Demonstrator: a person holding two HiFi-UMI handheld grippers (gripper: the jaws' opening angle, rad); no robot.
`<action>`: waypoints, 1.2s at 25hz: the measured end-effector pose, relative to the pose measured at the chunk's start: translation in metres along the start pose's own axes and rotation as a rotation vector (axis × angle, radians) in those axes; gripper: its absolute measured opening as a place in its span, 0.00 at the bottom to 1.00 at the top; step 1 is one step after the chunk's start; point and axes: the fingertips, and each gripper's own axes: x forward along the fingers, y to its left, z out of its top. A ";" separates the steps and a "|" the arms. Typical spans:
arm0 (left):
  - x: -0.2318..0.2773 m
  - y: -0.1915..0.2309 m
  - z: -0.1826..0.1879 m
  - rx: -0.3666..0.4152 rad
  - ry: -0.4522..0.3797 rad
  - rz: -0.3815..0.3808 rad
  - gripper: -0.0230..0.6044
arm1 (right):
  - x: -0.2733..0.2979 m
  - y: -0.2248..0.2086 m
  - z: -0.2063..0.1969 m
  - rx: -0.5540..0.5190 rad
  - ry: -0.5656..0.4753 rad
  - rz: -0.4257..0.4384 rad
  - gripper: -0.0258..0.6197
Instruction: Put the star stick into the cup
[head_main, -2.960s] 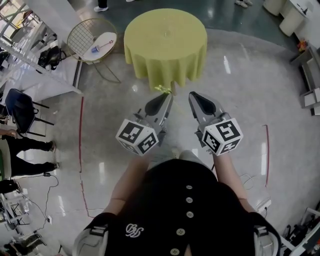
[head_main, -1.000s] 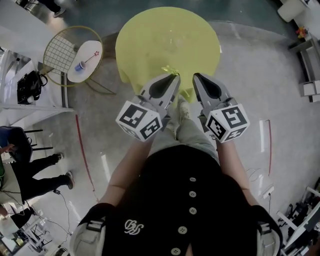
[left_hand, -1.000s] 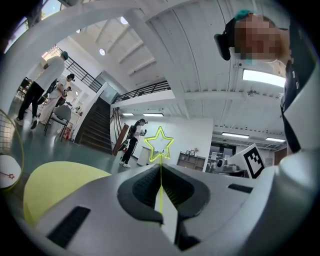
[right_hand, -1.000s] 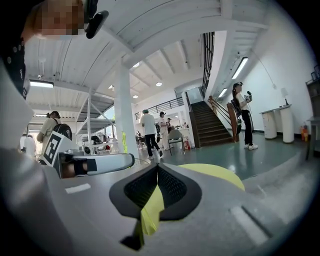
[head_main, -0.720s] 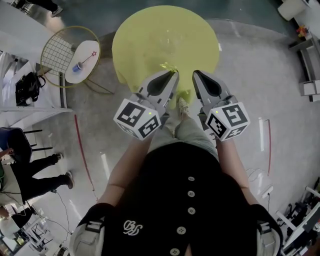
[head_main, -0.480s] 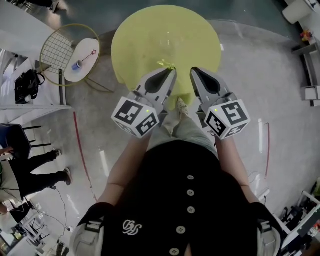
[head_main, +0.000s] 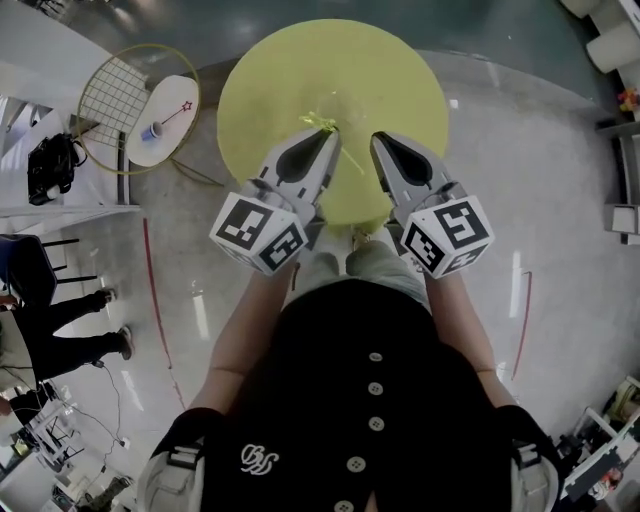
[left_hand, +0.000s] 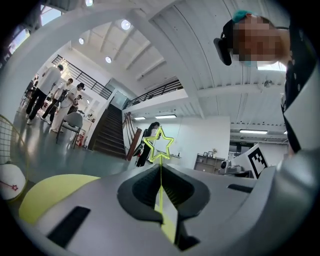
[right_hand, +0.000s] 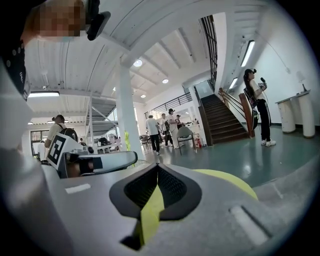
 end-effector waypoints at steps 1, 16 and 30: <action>0.004 0.003 0.002 0.003 0.003 0.009 0.06 | 0.003 -0.005 0.001 0.005 0.003 0.005 0.05; 0.041 0.061 0.049 0.006 -0.060 0.107 0.06 | 0.054 -0.058 0.014 0.031 0.035 0.064 0.05; 0.051 0.097 0.023 -0.012 -0.035 0.240 0.06 | 0.077 -0.079 -0.004 0.053 0.120 0.111 0.04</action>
